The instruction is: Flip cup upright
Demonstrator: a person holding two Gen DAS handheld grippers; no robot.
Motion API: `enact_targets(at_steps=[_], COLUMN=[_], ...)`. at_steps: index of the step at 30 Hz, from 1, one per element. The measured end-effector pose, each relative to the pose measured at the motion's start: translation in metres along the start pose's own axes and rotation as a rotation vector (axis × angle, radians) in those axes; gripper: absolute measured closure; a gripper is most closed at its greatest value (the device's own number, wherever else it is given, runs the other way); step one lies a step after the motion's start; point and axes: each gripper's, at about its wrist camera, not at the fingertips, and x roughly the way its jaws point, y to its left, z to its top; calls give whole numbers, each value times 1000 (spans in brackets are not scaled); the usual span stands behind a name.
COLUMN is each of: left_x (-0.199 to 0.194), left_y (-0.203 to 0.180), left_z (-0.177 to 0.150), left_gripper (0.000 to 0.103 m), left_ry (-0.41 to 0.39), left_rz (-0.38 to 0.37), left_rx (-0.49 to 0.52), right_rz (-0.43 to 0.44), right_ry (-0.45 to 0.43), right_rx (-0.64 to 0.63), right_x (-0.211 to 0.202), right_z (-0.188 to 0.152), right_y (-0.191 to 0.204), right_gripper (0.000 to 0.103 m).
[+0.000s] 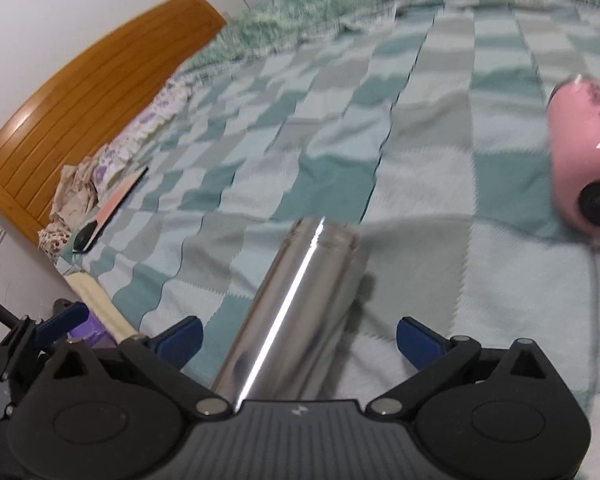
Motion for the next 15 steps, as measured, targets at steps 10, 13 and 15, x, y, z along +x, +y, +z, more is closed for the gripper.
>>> enact_targets(at_steps=[10, 13, 15], left_x=[-3, 1, 4], left_y=[-36, -49, -60], left_z=[24, 30, 33], left_gripper=[0, 0, 0], left_ry=[-6, 0, 10], left_rz=[22, 31, 35], left_rx=[18, 15, 14], right_rz=[-132, -157, -164], right_ry=[-181, -198, -207], right_rx=[-285, -355, -389], right_x=[-63, -74, -81], right_z=[-7, -13, -18], right_y=[-20, -29, -36], right_gripper=[0, 0, 0])
